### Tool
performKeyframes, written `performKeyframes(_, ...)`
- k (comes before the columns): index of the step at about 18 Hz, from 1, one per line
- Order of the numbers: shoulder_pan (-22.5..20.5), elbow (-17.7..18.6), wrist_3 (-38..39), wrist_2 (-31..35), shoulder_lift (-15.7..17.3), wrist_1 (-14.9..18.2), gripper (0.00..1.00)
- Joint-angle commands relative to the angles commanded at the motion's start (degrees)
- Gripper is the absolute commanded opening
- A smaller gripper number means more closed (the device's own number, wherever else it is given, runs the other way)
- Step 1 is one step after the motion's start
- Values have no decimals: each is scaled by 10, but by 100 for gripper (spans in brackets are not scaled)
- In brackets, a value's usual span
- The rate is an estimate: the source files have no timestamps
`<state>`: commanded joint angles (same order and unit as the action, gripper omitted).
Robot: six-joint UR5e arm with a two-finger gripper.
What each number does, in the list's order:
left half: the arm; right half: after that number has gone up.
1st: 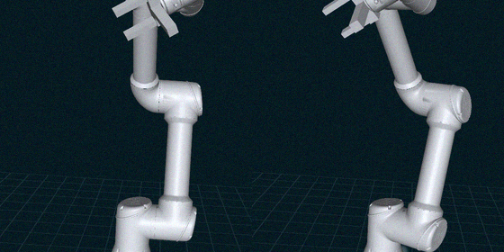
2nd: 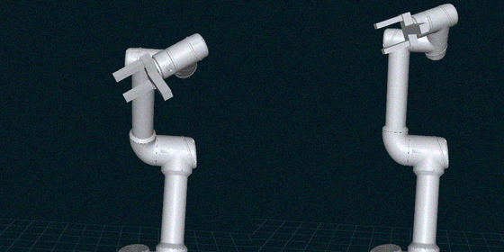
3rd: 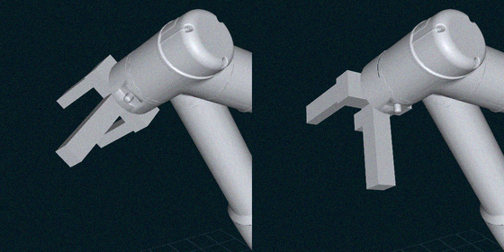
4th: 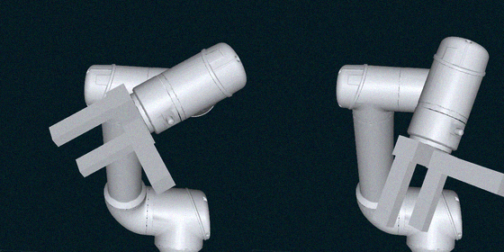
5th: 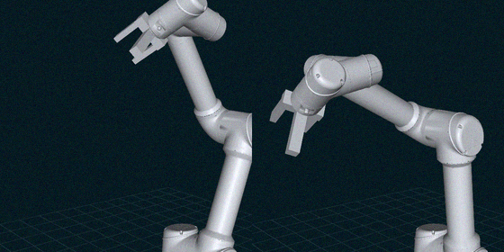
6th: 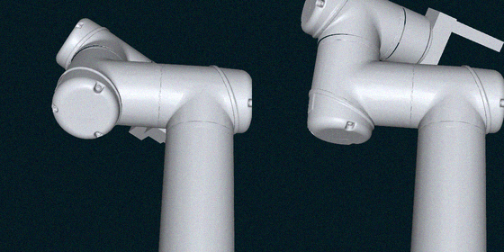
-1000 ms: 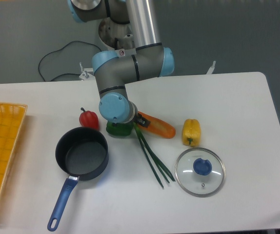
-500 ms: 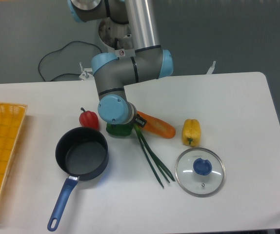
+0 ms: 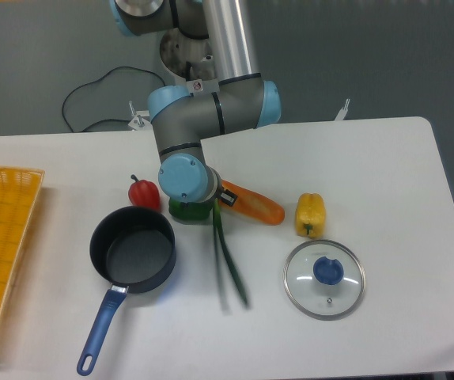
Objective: Pick up the green onion
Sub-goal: 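Lift the green onions up off the table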
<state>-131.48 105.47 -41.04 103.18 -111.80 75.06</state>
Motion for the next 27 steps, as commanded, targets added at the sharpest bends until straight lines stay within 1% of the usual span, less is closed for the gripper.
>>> performKeyframes(1,0,-2,0,0,0,0,14)
performKeyframes(5,-1,-8,0,0,-3,0,14)
performKeyframes(8,-3,-16,0,0,-4,3,9)
performKeyframes(11,-6,-18,0,1,-4,3,9)
performKeyframes(13,-13,-32,-1,6,-4,10,9)
performKeyframes(15,-30,-46,-5,6,0,19,9)
performKeyframes(21,-62,-109,-12,8,4,81,10)
performKeyframes(24,-62,-140,-31,9,4,122,10)
performKeyframes(27,-60,-158,-33,9,5,167,10)
